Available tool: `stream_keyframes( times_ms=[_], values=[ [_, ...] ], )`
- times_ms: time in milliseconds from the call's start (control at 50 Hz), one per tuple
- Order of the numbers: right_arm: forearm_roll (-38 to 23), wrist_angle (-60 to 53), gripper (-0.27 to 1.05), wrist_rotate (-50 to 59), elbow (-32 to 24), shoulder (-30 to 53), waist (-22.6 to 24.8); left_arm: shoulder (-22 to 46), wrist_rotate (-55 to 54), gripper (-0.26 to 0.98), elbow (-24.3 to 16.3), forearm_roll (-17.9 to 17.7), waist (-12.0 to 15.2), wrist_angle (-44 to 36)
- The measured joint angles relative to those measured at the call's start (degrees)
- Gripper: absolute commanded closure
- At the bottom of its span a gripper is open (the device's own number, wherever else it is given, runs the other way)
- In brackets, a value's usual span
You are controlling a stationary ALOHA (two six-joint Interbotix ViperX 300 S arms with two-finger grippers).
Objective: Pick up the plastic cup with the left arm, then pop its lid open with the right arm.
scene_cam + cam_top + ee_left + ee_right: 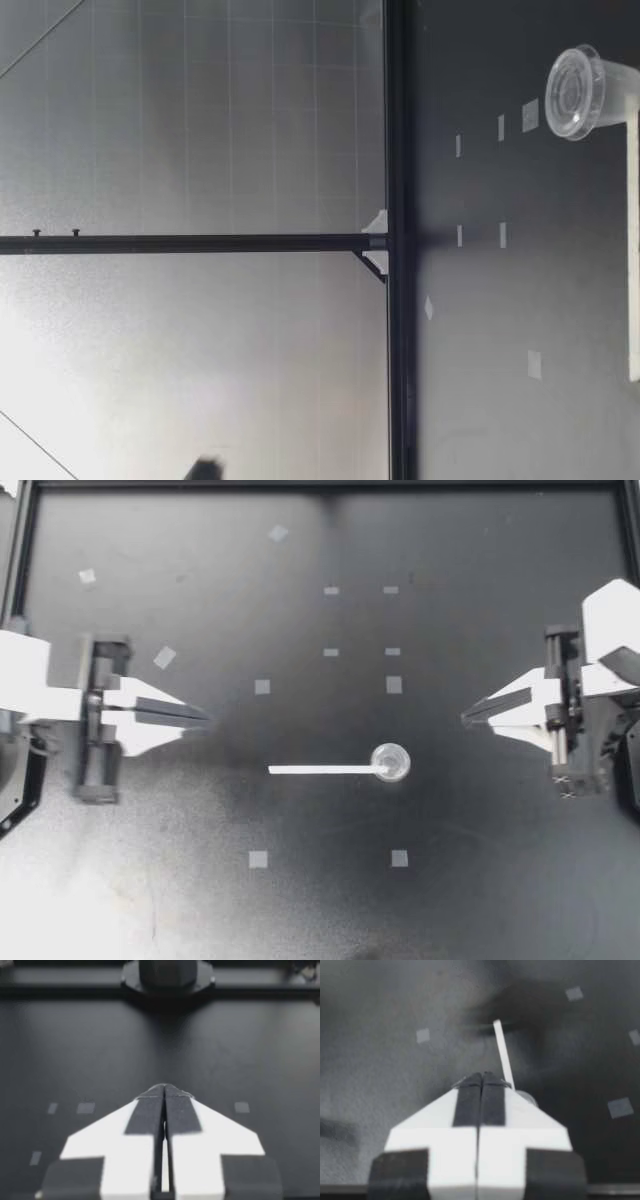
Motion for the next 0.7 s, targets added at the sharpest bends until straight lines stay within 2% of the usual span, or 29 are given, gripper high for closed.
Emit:
stream_keyframes(
  times_ms=[360, 520, 700],
  values=[
    [0.18, 0.70, 0.88, 0.79, -0.09, 8.17, 0.00, 18.19, -0.62, 0.22, -5.89, 0.00, 0.09, -3.43],
    [0.26, 0.53, 0.88, 0.79, -0.18, 13.62, -0.09, 25.05, 0.35, 0.13, -9.14, 0.00, 0.00, -3.52],
    [1.14, -0.97, 0.88, 0.79, -1.14, 19.07, -0.09, 31.46, 0.18, 0.12, -12.22, 0.00, 0.00, -3.52]
  ],
)
